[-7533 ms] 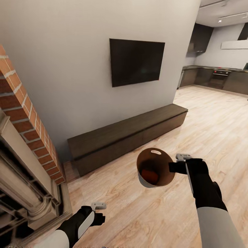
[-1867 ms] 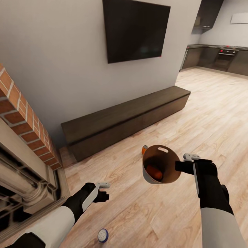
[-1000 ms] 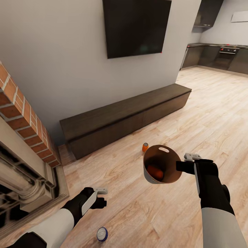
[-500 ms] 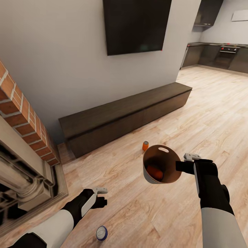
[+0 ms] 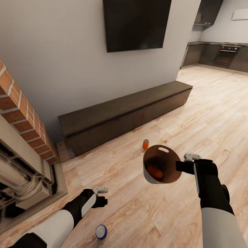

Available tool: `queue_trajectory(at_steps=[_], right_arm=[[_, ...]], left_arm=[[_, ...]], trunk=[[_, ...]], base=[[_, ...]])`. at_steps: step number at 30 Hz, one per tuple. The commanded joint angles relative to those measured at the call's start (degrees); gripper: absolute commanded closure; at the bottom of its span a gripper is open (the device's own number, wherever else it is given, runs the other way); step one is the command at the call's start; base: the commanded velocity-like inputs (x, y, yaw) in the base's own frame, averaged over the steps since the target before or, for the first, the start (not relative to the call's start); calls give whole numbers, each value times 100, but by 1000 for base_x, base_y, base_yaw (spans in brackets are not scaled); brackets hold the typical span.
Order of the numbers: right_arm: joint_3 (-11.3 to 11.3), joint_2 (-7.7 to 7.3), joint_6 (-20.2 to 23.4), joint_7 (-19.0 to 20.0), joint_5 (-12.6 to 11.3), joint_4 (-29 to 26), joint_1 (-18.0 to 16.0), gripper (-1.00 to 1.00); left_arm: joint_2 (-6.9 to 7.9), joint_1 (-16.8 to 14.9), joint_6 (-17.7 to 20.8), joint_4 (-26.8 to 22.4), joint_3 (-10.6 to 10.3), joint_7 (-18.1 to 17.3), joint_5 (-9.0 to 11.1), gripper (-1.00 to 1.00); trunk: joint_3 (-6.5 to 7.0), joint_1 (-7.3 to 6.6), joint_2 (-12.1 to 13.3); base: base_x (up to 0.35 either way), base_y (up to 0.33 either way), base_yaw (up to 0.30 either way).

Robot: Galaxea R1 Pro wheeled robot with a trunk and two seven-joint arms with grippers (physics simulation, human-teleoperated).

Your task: Put the three can of soda from the living room inside the tash can in the kitchen.

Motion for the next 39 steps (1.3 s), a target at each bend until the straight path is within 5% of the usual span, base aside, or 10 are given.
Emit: queue_trajectory(at_steps=[1,17,39], right_arm=[[-1,0,19,36,-143,-2,-2,100],[-5,0,19,36,-146,-2,-3,100],[2,4,19,36,-141,-2,1,100]], left_arm=[[-5,4,-3,3,-3,-2,0,-100],[-30,32,-208,480,1,-21,16,-100],[-39,39,-396,538,-8,-108,4,-100]], trunk=[[-18,22,-42],[-305,373,-684],[-700,857,-1566]], base=[[0,0,0],[0,0,0],[0,0,0]])
